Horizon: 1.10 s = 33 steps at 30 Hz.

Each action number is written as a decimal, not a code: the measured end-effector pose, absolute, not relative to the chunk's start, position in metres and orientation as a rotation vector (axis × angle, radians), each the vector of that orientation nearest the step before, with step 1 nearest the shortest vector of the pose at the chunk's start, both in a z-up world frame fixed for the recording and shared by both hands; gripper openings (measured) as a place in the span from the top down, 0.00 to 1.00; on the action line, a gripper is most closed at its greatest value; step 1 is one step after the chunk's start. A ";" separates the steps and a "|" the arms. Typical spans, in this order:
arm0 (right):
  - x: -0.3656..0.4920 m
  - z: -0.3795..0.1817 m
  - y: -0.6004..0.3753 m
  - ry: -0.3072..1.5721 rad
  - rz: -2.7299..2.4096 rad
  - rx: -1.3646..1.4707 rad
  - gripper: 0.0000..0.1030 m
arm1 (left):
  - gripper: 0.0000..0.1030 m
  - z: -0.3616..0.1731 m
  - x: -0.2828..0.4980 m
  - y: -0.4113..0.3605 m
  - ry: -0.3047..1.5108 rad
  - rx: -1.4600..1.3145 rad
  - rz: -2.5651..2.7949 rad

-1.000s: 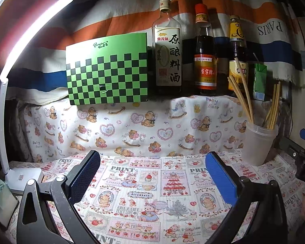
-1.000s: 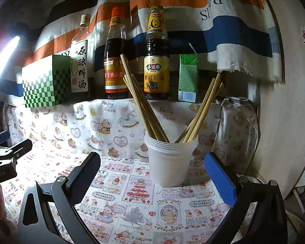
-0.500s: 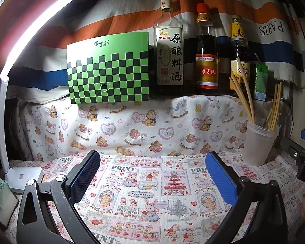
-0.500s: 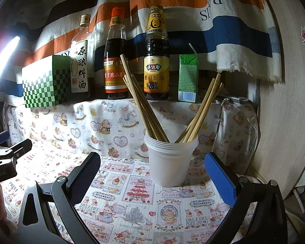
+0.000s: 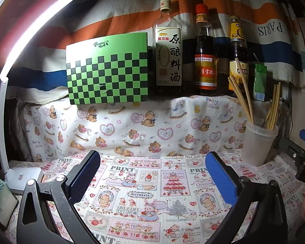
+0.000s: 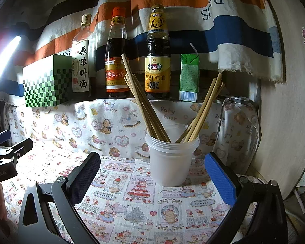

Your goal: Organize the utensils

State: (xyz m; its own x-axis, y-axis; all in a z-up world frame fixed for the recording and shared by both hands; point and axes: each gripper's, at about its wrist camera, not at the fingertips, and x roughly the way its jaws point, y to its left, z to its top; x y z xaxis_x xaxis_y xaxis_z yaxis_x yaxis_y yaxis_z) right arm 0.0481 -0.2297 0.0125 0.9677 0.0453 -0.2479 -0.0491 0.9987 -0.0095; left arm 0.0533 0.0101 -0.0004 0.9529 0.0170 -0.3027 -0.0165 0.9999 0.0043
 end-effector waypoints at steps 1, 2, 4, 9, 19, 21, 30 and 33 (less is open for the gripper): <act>0.048 0.012 -0.230 0.250 0.048 -0.016 0.00 | 0.01 0.000 0.053 0.010 0.308 0.001 0.017; 0.048 0.013 -0.230 0.250 0.048 -0.016 0.00 | 0.01 -0.001 0.054 0.010 0.308 0.001 0.017; 0.048 0.013 -0.230 0.250 0.051 -0.015 0.00 | 0.01 -0.001 0.054 0.010 0.310 0.001 0.017; 0.048 0.013 -0.229 0.251 0.055 -0.016 0.00 | 0.01 -0.001 0.053 0.010 0.307 0.001 0.019; 0.048 0.013 -0.229 0.251 0.056 -0.017 0.00 | 0.01 -0.001 0.054 0.010 0.310 -0.001 0.021; 0.048 0.012 -0.229 0.251 0.056 -0.017 0.00 | 0.01 -0.001 0.054 0.010 0.311 -0.001 0.021; 0.048 0.012 -0.230 0.250 0.056 -0.017 0.00 | 0.01 -0.001 0.054 0.010 0.313 -0.002 0.020; 0.048 0.012 -0.230 0.251 0.055 -0.016 0.00 | 0.01 -0.001 0.055 0.011 0.316 -0.003 0.022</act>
